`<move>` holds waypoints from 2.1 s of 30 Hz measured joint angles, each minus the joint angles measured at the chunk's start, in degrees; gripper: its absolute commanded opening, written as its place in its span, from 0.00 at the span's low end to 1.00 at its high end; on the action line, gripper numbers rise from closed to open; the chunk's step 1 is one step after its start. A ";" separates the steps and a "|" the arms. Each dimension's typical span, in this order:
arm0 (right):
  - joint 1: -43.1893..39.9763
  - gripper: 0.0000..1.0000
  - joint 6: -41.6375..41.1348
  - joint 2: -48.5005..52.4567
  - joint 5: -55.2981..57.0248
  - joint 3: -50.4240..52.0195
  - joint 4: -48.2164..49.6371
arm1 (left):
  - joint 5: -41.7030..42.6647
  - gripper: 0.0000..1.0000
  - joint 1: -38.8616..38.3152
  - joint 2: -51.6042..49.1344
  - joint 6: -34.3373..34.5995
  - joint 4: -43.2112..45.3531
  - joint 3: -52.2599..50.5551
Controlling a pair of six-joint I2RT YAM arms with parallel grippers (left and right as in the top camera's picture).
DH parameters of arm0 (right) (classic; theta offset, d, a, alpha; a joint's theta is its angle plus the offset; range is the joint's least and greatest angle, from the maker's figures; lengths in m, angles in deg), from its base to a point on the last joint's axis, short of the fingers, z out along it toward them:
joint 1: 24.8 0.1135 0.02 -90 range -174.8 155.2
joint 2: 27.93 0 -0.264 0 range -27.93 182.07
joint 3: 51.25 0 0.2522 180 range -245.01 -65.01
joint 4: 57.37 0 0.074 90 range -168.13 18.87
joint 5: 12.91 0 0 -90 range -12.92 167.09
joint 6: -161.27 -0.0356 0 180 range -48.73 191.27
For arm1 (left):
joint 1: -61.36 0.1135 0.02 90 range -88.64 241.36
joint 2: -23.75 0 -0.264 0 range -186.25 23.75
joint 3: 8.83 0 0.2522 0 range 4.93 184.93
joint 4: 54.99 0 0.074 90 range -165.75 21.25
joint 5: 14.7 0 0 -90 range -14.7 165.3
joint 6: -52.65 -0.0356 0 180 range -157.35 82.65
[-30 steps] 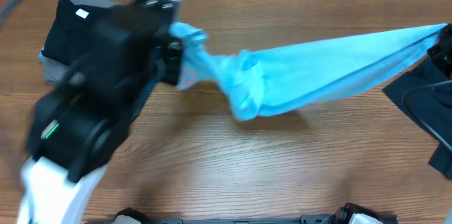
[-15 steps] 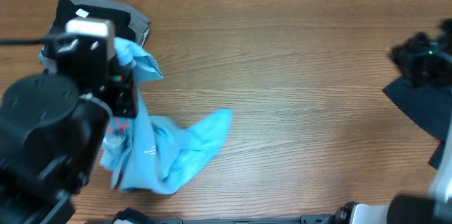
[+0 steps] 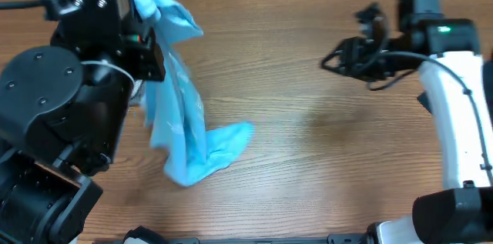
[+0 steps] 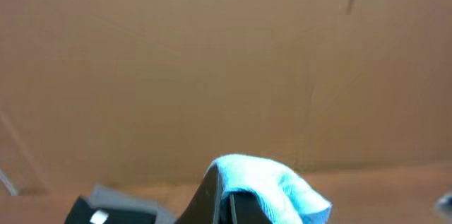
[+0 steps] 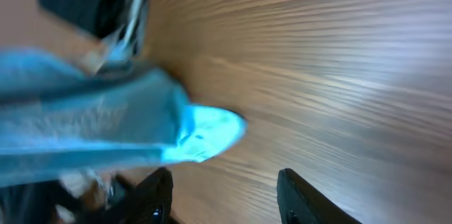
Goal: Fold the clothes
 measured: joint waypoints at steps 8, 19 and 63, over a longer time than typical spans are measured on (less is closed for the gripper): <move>15.69 0.53 1.57 0.00 0.00 -0.02 5.11 | -0.02 0.04 0.00 0.00 -1.51 15.30 -0.02; 26.23 0.47 7.76 0.00 0.83 0.39 6.62 | -0.98 0.06 0.00 0.00 -2.95 24.98 -0.04; 15.47 0.71 -29.57 0.00 23.56 8.13 10.67 | 5.33 0.91 0.04 -21.20 -5.33 -27.52 0.59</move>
